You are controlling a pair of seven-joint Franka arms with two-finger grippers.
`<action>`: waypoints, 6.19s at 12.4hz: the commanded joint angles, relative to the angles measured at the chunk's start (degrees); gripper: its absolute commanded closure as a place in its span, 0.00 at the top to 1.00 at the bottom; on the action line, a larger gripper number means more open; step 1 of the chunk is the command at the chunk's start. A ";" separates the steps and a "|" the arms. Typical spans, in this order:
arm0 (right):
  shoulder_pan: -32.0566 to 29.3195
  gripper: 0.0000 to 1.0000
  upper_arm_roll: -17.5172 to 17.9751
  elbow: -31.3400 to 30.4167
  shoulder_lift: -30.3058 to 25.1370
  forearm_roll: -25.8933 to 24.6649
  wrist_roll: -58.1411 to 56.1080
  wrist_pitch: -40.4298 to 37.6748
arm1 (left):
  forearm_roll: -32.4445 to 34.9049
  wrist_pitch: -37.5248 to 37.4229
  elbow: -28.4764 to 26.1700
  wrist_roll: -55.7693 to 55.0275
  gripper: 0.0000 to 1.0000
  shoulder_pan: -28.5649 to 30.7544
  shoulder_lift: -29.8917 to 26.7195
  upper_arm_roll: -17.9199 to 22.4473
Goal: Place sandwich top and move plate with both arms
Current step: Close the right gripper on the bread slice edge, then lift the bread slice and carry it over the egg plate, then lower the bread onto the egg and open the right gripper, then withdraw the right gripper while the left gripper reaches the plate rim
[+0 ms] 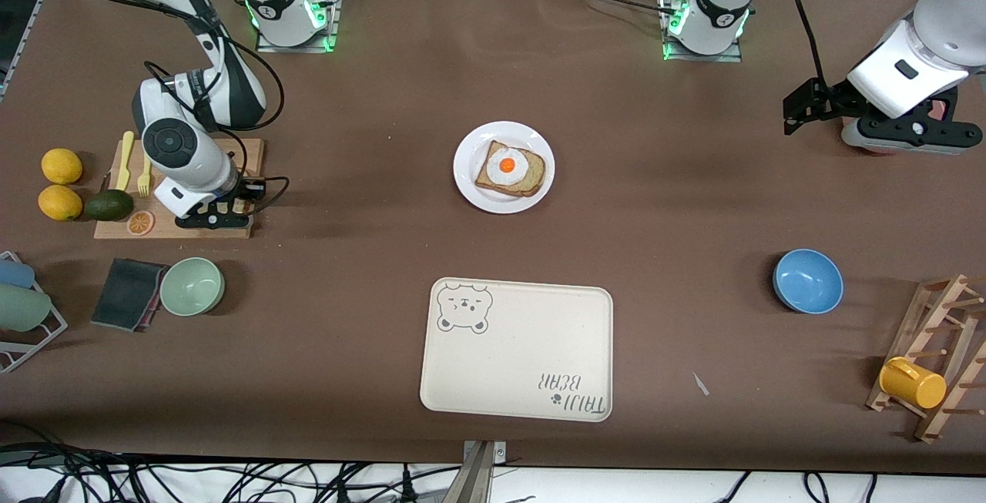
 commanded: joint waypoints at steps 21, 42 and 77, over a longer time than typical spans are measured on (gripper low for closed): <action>0.02 0.00 -1.64 -2.23 0.60 -1.37 0.17 5.08 | 2.17 -0.99 1.00 0.17 1.00 -0.07 0.31 -0.09; 24.26 0.00 14.97 33.26 4.36 17.96 29.48 -24.45 | 2.17 -0.90 1.09 0.09 1.00 0.11 0.39 -0.09; 6.79 1.00 4.97 37.33 -12.58 20.34 0.37 -45.19 | 1.12 -1.07 1.17 -0.44 1.00 -0.59 2.41 -0.17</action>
